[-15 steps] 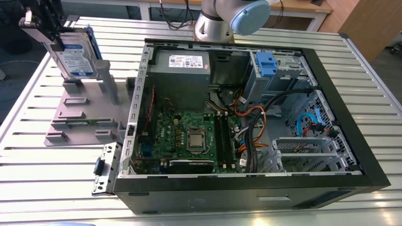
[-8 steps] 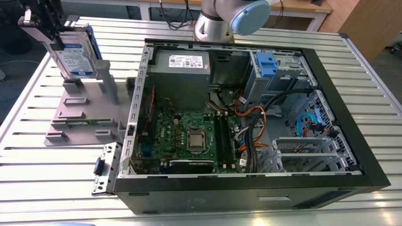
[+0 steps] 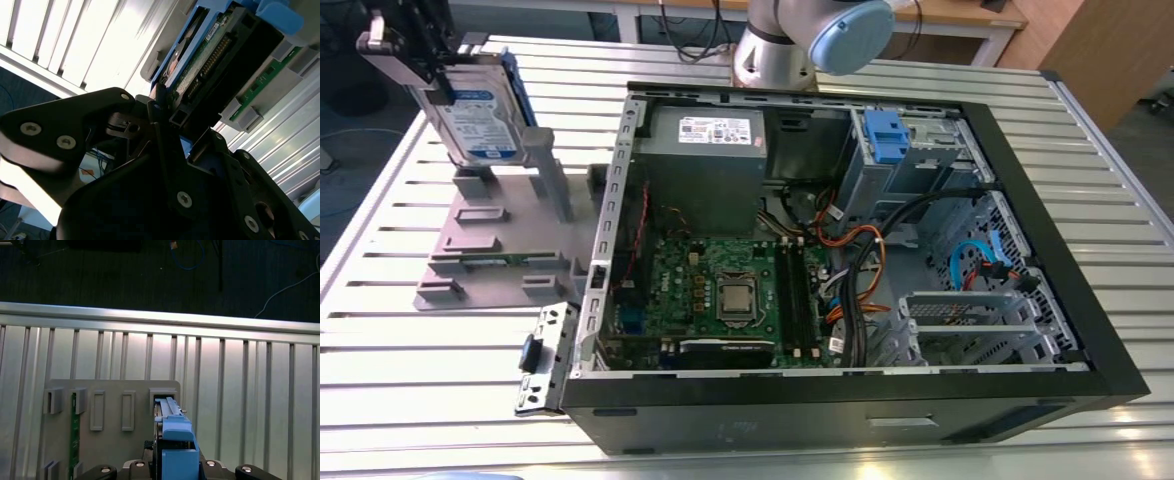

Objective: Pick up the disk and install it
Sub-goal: 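Pick up the disk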

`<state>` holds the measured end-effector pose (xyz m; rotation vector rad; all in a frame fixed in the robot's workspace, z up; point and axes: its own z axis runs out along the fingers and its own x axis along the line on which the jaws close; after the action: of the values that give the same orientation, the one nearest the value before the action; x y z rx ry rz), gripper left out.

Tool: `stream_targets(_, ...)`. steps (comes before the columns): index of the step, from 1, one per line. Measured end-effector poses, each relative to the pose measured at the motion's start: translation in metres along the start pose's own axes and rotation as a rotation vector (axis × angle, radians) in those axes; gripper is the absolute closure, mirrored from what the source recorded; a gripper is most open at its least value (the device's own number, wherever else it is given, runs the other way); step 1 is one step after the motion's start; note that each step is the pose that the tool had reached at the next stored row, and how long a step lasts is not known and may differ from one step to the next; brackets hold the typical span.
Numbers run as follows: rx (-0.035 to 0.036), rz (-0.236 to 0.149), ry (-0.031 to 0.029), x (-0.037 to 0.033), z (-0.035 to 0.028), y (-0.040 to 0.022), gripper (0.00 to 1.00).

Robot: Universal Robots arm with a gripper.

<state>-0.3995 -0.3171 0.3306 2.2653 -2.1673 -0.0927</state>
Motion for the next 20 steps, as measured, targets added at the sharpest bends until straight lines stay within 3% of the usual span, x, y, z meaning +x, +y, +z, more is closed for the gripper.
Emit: stream_targets(20,0.0002,0.0,0.0,-0.0003,-0.0063,0.0003,0.63)
